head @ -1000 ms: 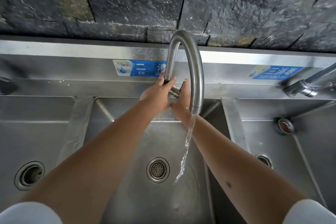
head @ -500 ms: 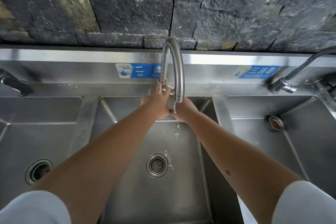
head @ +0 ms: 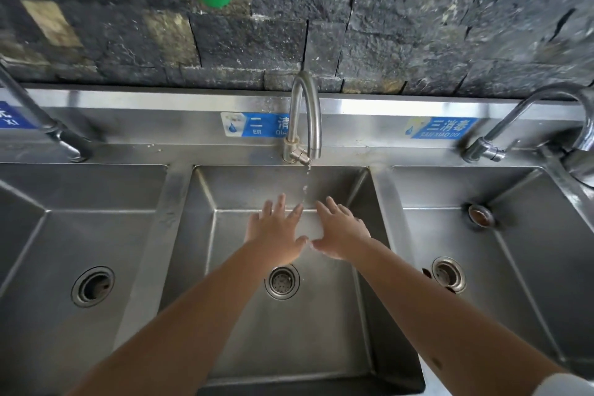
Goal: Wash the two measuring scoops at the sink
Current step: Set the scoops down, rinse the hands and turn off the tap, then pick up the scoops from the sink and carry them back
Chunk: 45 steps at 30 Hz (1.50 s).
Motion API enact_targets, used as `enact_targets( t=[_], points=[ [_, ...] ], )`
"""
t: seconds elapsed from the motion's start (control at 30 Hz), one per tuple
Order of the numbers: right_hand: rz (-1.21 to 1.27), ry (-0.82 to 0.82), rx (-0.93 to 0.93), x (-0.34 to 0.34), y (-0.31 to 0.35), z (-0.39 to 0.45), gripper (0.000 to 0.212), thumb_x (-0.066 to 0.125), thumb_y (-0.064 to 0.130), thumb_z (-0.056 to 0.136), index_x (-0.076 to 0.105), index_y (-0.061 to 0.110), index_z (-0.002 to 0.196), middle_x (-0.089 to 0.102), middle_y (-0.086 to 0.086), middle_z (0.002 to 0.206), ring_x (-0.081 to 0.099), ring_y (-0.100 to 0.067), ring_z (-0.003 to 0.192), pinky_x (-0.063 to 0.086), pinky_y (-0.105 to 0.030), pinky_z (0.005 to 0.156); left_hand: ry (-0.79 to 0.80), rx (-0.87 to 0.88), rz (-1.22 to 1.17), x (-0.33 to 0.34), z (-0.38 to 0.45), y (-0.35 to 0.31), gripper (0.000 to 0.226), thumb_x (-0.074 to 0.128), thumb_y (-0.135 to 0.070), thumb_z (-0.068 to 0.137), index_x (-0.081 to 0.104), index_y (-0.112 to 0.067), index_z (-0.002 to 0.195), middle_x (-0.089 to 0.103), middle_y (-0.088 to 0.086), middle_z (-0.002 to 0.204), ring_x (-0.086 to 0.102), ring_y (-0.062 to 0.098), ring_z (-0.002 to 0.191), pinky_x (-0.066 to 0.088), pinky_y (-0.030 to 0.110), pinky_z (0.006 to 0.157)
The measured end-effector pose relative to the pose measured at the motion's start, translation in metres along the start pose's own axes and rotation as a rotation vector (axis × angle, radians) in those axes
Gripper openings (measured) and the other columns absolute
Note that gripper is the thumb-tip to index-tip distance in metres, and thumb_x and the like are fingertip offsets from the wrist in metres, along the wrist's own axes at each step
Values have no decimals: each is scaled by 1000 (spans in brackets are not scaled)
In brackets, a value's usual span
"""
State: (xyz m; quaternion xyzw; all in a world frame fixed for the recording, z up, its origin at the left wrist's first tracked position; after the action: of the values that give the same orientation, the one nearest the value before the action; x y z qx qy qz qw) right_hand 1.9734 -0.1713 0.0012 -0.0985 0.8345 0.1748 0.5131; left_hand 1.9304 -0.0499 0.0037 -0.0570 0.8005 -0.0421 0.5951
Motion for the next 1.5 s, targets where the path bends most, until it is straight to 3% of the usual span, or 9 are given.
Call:
enact_targets(
  t=[0.27, 0.57, 0.7, 0.87, 1.0, 1.1, 1.23, 1.43, 1.5],
  points=[
    [42, 88, 25, 41, -34, -59, 98, 54, 65, 79, 3, 29, 156, -7, 1, 166, -1, -25, 152, 18, -56, 116, 39, 7, -70, 20, -38, -42, 76, 18, -69, 82, 9, -37, 149, -8, 6, 163, -1, 31, 148, 17, 52, 113],
    [214, 35, 189, 38, -151, -106, 68, 44, 52, 92, 24, 24, 151, 24, 0, 162, 31, -29, 144, 39, -49, 107, 133, 176, -173, 39, -13, -167, 75, 18, -74, 82, 14, -39, 148, 3, 6, 163, -3, 30, 148, 10, 54, 115],
    [294, 89, 298, 46, -235, -128, 48, 45, 50, 89, 50, 24, 130, 53, -1, 136, 53, -30, 125, 50, -46, 95, 203, 269, -229, 64, 4, -254, 71, 27, -68, 86, 17, -35, 148, 11, 9, 162, 5, 31, 148, 14, 53, 115],
    [381, 206, 482, 90, -343, -136, 41, 53, 52, 86, 59, 17, 108, 66, -6, 103, 65, -28, 94, 53, -36, 74, 305, 339, -328, 110, 32, -354, 57, 47, -38, 92, 35, -16, 143, 43, 21, 141, 41, 37, 130, 38, 44, 102],
    [538, 299, 612, 145, -408, -122, 34, 54, 37, 91, 57, 14, 117, 65, -8, 107, 63, -25, 93, 51, -34, 73, 427, 203, -467, 166, 63, -399, 40, 48, -18, 91, 46, -6, 130, 59, 20, 122, 57, 36, 111, 48, 42, 89],
    [750, 337, 722, 189, -437, -108, 19, 60, 36, 89, 55, 18, 96, 60, -4, 91, 57, -19, 79, 43, -27, 64, 498, 62, -420, 217, 89, -410, 41, 47, -24, 92, 44, -11, 131, 59, 17, 121, 56, 35, 112, 47, 40, 88],
    [932, 294, 853, 238, -467, -94, 11, 66, 27, 81, 68, 18, 88, 70, -9, 97, 64, -24, 90, 48, -25, 70, 572, -234, -465, 279, 116, -403, 41, 49, -31, 89, 48, -5, 120, 58, 20, 121, 53, 37, 114, 46, 41, 93],
    [1022, 256, 913, 291, -475, -61, 31, 62, 21, 80, 67, 16, 110, 66, -5, 94, 58, -22, 80, 39, -24, 57, 409, -534, -580, 332, 142, -390, 36, 57, -21, 89, 46, 1, 115, 53, 24, 124, 51, 40, 117, 43, 43, 96],
    [1018, 212, 961, 303, -478, -56, 28, 61, 22, 80, 66, 16, 108, 68, -8, 98, 63, -27, 87, 40, -24, 64, 387, -562, -565, 344, 146, -387, 32, 57, -23, 91, 46, -2, 113, 54, 21, 123, 52, 38, 116, 43, 43, 92]
  ],
)
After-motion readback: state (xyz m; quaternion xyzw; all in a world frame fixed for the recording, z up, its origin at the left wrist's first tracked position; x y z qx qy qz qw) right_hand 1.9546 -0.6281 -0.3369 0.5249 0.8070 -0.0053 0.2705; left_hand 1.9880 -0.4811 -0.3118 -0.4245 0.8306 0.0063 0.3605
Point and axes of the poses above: each hand's wrist, its own z-axis towards the middle knuckle, its own x-axis out of the palm, y = z × x, the point moved 8 cm from there along z, towards the middle knuckle
